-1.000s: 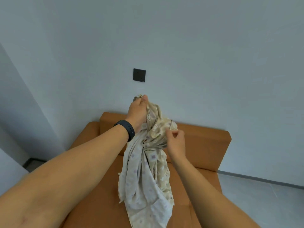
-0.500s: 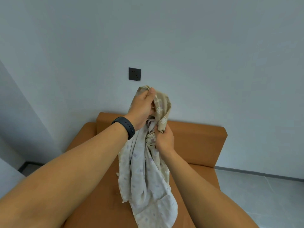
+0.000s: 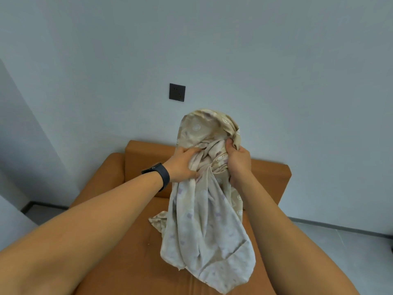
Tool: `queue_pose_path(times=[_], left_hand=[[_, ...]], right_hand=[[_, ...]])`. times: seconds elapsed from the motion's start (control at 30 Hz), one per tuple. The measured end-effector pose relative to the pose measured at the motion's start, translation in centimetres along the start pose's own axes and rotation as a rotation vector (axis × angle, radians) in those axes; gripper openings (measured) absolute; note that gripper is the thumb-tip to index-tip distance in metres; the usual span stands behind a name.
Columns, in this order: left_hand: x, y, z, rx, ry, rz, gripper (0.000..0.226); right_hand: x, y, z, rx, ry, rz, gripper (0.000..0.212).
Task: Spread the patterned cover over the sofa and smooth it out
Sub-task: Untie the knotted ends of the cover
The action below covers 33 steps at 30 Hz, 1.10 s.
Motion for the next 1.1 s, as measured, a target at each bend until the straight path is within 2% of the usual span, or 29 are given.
queue_pose_path(times=[0.07, 0.13, 0.2, 0.3, 0.4, 0.47, 0.53, 0.57, 0.63, 0.67, 0.73, 0.8, 0.83, 0.87, 0.93, 1.03, 1.1], left_hand=[[0.6, -0.6, -0.4, 0.027, 0.022, -0.010, 0.076], [1.4, -0.4, -0.1, -0.024, 0.026, 0.060, 0.061], [2.4, 1.3, 0.9, -0.180, 0.047, 0.195, 0.050], [3.3, 4.8, 1.7, -0.420, 0.066, 0.254, 0.033], [2.1, 5.6, 1.5, -0.529, 0.058, 0.386, 0.036], [1.1, 3.7, 1.2, -0.489, 0.148, 0.479, 0.043], [0.1, 1.0, 0.6, -0.430, 0.204, 0.413, 0.043], [-0.6, -0.4, 0.2, -0.402, 0.173, 0.324, 0.035], [-1.7, -3.2, -1.0, -0.343, 0.065, 0.002, 0.017], [-2.0, -4.6, -1.6, -0.308, 0.041, -0.169, 0.017], [-1.9, -6.8, -2.3, -0.207, 0.023, -0.425, 0.026], [-1.1, -8.3, -2.2, -0.059, 0.043, -0.615, 0.046], [-0.5, -8.7, -2.0, -0.014, 0.066, -0.613, 0.058], [0.0, -8.7, -2.0, 0.003, 0.078, -0.507, 0.069], [0.7, -8.9, -1.9, 0.014, 0.067, -0.318, 0.076], [0.7, -8.3, -1.6, -0.028, 0.009, -0.288, 0.050], [0.7, -7.6, -1.3, -0.059, -0.031, -0.111, 0.022]], right_hand=[[0.2, 0.2, 0.0, 0.037, -0.027, 0.038, 0.043], [0.6, 0.7, 0.1, 0.051, -0.006, 0.028, 0.045], [1.2, 1.7, 0.2, 0.055, 0.026, -0.022, 0.048], [1.4, 3.0, 0.4, 0.068, 0.059, -0.131, 0.050], [1.6, 2.7, 0.0, 0.087, 0.084, -0.197, 0.043], [1.4, 2.1, -0.5, 0.106, 0.097, -0.226, 0.044], [0.7, 1.5, -0.7, 0.127, 0.077, -0.193, 0.046], [0.2, 1.4, -0.7, 0.130, 0.055, -0.146, 0.047], [-0.9, 1.3, -0.7, 0.132, 0.004, -0.053, 0.043], [-1.4, 1.3, -0.7, 0.131, -0.004, -0.030, 0.040], [-1.9, 1.2, -0.6, 0.136, -0.006, -0.011, 0.037], [-2.1, 1.1, -0.6, 0.138, -0.012, 0.018, 0.037], [-2.1, 1.1, -0.6, 0.146, -0.018, 0.034, 0.037], [-2.1, 1.2, -0.6, 0.151, -0.028, 0.047, 0.037], [-1.7, 1.1, -0.7, 0.163, -0.045, 0.061, 0.034], [-1.1, 0.9, -0.5, 0.179, -0.020, 0.034, 0.032], [-0.9, 1.5, 0.1, 0.167, 0.017, -0.002, 0.036]])
Point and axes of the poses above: each hand's wrist, its own z-axis towards the middle knuckle, its own y-axis out of the back of the hand, x = y × z, the point moved 3 cm from there along z, towards the middle knuckle, and after that the axes turned 2 degrees about y, right-handed, at the moved point
